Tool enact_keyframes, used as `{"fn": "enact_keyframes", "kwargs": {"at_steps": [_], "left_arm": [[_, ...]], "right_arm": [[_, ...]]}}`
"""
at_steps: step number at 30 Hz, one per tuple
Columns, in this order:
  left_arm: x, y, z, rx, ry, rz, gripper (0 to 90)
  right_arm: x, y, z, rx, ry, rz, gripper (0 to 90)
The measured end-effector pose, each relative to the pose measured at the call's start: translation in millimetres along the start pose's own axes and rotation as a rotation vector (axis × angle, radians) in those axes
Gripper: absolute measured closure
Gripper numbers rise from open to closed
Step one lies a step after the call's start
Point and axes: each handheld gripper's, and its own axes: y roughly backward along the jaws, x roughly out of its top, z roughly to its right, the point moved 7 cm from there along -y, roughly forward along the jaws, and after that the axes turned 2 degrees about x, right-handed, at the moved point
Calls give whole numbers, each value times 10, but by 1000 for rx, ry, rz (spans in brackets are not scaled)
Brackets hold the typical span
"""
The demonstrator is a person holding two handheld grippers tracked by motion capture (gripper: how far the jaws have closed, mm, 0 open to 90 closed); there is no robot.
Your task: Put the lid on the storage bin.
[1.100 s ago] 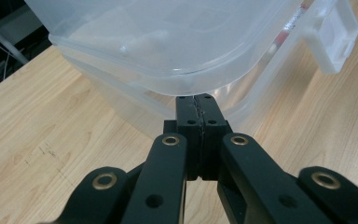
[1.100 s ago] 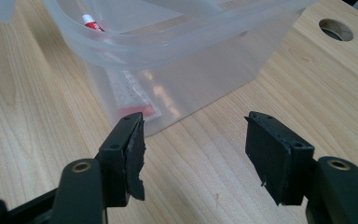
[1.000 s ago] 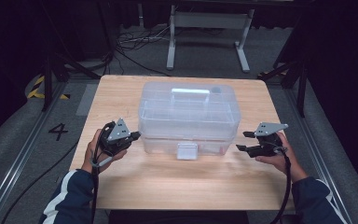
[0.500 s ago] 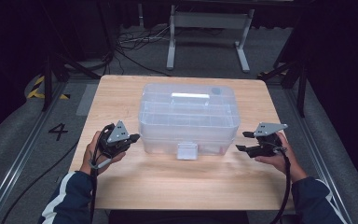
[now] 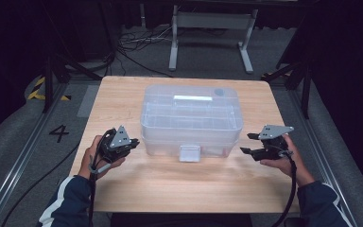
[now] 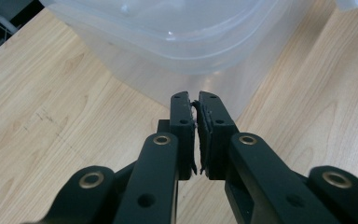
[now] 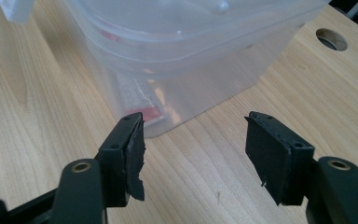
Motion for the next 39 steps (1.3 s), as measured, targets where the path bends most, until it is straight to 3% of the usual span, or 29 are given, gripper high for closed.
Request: {"fn": "enact_keyframes", "kwargs": {"at_steps": [6,16,25,35,39], "left_arm": [[-107,46,-4,-5,-2,-25,824],[-366,132,-4,38,-16,-84,650],[-587,203,-46,34,44,-92,549],[-770,222,-37,33,86,-113,351],[-863,213,-34,38,108,-121,316]], "right_arm": [[26,30,-38,-22,25,-25,381],[-56,95,-87,-48,51,-53,378],[-213,157,-80,-65,51,-69,368],[-483,253,-25,-86,3,-59,340],[-634,282,-18,-86,-26,-58,335]]}}
